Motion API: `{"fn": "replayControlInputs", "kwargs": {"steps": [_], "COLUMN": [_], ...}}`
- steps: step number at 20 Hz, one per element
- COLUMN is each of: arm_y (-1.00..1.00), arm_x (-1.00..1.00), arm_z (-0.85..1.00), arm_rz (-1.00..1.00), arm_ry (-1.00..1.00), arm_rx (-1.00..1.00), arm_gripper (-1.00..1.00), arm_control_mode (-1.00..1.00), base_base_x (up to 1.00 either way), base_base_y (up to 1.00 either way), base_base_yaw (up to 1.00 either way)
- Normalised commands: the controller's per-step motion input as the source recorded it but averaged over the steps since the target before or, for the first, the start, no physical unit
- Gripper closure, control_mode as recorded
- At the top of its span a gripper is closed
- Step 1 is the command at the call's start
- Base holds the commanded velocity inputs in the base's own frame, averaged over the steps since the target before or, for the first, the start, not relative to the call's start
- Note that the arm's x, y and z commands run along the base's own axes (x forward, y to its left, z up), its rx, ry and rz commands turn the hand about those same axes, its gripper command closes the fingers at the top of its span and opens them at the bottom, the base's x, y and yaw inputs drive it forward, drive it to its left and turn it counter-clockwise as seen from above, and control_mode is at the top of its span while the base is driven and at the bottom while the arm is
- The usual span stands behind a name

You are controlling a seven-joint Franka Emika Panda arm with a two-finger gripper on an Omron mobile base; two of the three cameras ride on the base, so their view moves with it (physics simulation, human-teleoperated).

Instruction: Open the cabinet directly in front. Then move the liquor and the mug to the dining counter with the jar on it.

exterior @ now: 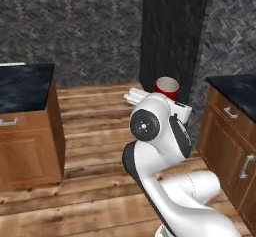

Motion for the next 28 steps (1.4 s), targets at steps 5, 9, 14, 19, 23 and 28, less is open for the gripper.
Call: {"fn": "replayControlInputs", "kwargs": {"steps": [5,9,14,19,23,28], "arm_y": [0.00,0.00,0.00,0.00,0.00,0.00], "arm_x": [0.00,0.00,0.00,0.00,0.00,0.00], "arm_z": [0.00,0.00,0.00,0.00,0.00,0.00], "arm_rz": [0.00,0.00,0.00,0.00,0.00,0.00], "arm_ry": [0.00,0.00,0.00,0.00,0.00,0.00], "arm_rx": [0.00,0.00,0.00,0.00,0.00,0.00], "arm_gripper": [1.00,1.00,1.00,1.00,1.00,1.00], "arm_control_mode": [1.00,1.00,1.00,1.00,1.00,1.00], "base_base_x": [0.96,0.70,0.09,0.00,0.01,0.31], "base_base_y": [1.00,1.00,1.00,1.00,1.00,1.00], "base_base_yaw": [-0.01,0.00,-0.10,-0.21,-0.22,-0.21]}}
